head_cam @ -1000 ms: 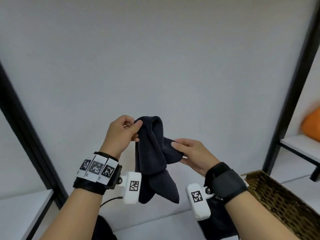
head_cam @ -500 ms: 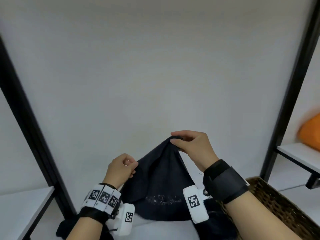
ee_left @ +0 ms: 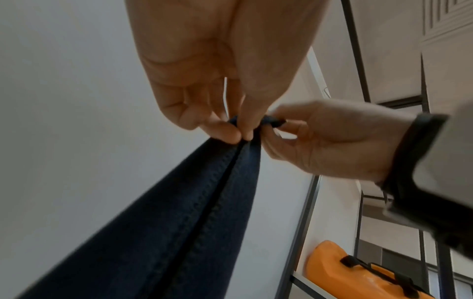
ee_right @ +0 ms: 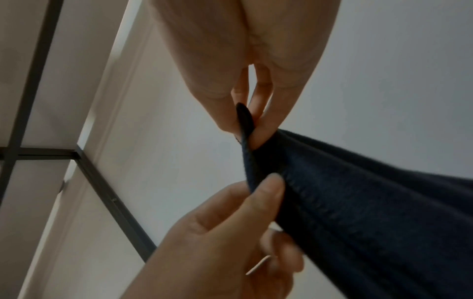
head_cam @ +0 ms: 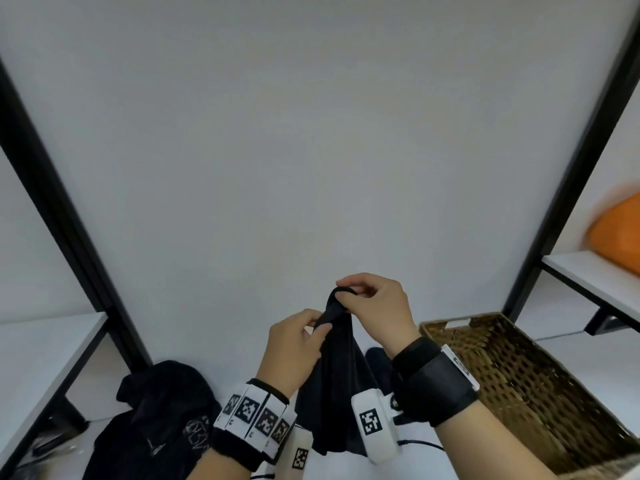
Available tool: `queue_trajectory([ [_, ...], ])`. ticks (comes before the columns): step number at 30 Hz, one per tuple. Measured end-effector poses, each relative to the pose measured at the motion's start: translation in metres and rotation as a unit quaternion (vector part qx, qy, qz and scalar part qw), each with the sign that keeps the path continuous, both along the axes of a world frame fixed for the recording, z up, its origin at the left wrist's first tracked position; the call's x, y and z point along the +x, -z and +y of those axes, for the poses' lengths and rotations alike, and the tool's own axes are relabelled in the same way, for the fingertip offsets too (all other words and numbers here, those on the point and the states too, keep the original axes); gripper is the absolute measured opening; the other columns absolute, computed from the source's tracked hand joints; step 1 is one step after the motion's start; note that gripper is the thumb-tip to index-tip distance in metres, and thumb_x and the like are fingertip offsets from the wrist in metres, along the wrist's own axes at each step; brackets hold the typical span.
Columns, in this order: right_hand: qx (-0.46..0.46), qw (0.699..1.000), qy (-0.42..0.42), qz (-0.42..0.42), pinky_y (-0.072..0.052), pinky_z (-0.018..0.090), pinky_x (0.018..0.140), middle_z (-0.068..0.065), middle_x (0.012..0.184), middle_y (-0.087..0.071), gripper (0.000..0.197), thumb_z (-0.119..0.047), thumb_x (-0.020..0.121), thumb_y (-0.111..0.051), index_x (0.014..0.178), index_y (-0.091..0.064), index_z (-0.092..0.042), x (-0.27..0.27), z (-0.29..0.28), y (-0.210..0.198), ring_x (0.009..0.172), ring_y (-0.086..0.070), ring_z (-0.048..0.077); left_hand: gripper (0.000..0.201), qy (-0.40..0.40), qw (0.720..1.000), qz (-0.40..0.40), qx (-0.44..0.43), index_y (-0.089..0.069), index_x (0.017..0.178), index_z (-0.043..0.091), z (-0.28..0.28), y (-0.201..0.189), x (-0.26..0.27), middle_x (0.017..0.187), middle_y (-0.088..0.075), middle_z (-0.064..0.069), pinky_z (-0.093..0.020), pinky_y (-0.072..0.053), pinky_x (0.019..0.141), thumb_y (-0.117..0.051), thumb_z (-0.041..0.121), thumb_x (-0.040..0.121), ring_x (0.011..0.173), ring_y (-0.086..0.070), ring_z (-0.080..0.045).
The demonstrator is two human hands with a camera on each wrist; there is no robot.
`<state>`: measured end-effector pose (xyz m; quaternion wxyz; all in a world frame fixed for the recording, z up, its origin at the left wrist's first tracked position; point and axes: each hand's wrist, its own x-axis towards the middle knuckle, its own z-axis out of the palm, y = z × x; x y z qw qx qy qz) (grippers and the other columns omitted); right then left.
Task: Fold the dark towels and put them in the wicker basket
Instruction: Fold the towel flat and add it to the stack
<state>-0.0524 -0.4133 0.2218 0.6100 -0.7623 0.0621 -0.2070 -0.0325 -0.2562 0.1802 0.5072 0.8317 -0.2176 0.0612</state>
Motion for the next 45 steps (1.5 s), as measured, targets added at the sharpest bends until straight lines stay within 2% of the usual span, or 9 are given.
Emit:
queue_trajectory([
  [4, 0.008, 0.998, -0.055, 0.04, -0.053, 0.019, 0.085, -0.016, 0.093, -0.074, 0.029, -0.028, 0.068, -0.086, 0.094, -0.076, -0.03, -0.029, -0.013, 0.023, 0.093, -0.068, -0.002, 0.028, 0.031, 0.995, 0.079, -0.053, -0.067, 0.075, 0.031, 0.0, -0.006, -0.018, 0.075, -0.068, -0.002, -0.02, -0.048, 0.048, -0.058, 0.01, 0.092, 0.051, -0.068, -0.02],
  [8, 0.018, 0.993, -0.092, 0.071, -0.053, 0.015, 0.079, -0.015, 0.095, -0.073, 0.051, -0.038, 0.057, -0.09, 0.103, -0.071, -0.029, -0.057, -0.005, 0.052, 0.09, -0.067, -0.002, 0.028, 0.048, 0.997, 0.058, -0.014, -0.069, 0.076, 0.032, -0.001, -0.013, -0.034, 0.064, -0.068, 0.002, -0.014, -0.049, 0.057, -0.06, 0.009, 0.09, 0.056, -0.066, -0.011],
  [16, -0.097, 0.984, -0.007, 0.149, -0.04, 0.008, 0.054, -0.009, 0.062, -0.056, 0.006, -0.027, 0.078, -0.07, 0.077, -0.065, -0.031, -0.098, 0.006, 0.103, 0.059, -0.053, -0.002, 0.017, 0.024, 0.988, -0.038, 0.15, -0.064, 0.082, 0.031, 0.021, -0.015, -0.064, 0.065, -0.067, 0.01, -0.012, -0.047, 0.066, -0.059, 0.016, 0.09, 0.06, -0.065, 0.0],
  [20, -0.147, 0.978, 0.08, 0.123, -0.033, 0.017, 0.059, -0.005, 0.069, -0.049, 0.024, -0.028, 0.075, -0.067, 0.059, -0.048, -0.025, -0.113, -0.004, 0.118, 0.063, -0.048, 0.008, 0.014, 0.011, 0.968, -0.084, 0.236, -0.059, 0.092, 0.028, 0.03, -0.003, -0.069, 0.08, -0.064, 0.009, -0.026, -0.053, 0.065, -0.049, 0.02, 0.097, 0.049, -0.062, -0.004],
  [27, -0.206, 0.951, 0.117, 0.199, -0.025, 0.021, 0.051, 0.001, 0.074, -0.041, 0.031, -0.007, 0.078, -0.059, 0.067, -0.033, -0.018, -0.12, -0.036, 0.151, 0.06, -0.039, 0.012, 0.017, -0.038, 0.992, 0.006, 0.119, -0.038, 0.087, 0.03, 0.034, 0.019, -0.055, 0.058, -0.066, -0.006, -0.023, -0.055, 0.053, -0.037, 0.017, 0.099, 0.049, -0.066, -0.011],
  [32, -0.228, 0.914, 0.116, 0.316, -0.032, 0.023, 0.057, -0.002, 0.081, -0.053, 0.013, -0.01, 0.077, -0.055, 0.076, -0.058, -0.022, -0.135, -0.06, 0.175, 0.071, -0.048, 0.017, 0.008, -0.01, 0.965, -0.006, 0.263, -0.047, 0.104, 0.017, 0.041, 0.046, -0.015, 0.077, -0.064, -0.005, -0.035, -0.054, 0.066, -0.04, 0.02, 0.102, 0.069, -0.065, -0.02],
  [36, -0.237, 0.904, 0.05, 0.353, -0.039, 0.021, 0.069, -0.004, 0.088, -0.069, 0.034, -0.012, 0.075, -0.051, 0.092, -0.075, -0.029, -0.144, -0.066, 0.185, 0.077, -0.053, 0.017, 0.013, 0.029, 0.928, 0.005, 0.373, -0.051, 0.104, 0.013, 0.036, 0.072, 0.013, 0.084, -0.061, -0.004, -0.035, -0.047, 0.071, -0.042, 0.023, 0.102, 0.079, -0.059, -0.024],
  [41, -0.225, 0.922, -0.046, 0.31, -0.038, 0.023, 0.072, -0.012, 0.074, -0.055, 0.049, -0.006, 0.077, -0.048, 0.106, -0.073, -0.038, -0.148, -0.064, 0.187, 0.083, -0.054, 0.017, 0.015, 0.086, 0.92, 0.009, 0.383, -0.05, 0.097, 0.012, 0.014, 0.08, 0.053, 0.093, -0.061, -0.006, -0.034, -0.041, 0.077, -0.042, 0.023, 0.102, 0.092, -0.053, -0.026],
  [45, -0.199, 0.934, -0.085, 0.286, -0.037, 0.013, 0.067, -0.012, 0.086, -0.062, 0.055, -0.007, 0.076, -0.047, 0.115, -0.067, -0.04, -0.144, -0.054, 0.187, 0.082, -0.053, 0.008, 0.015, 0.101, 0.947, -0.025, 0.303, -0.056, 0.107, 0.009, 0.002, 0.07, 0.079, 0.127, -0.06, -0.004, -0.026, -0.035, 0.092, -0.046, 0.017, 0.1, 0.117, -0.053, -0.025],
])
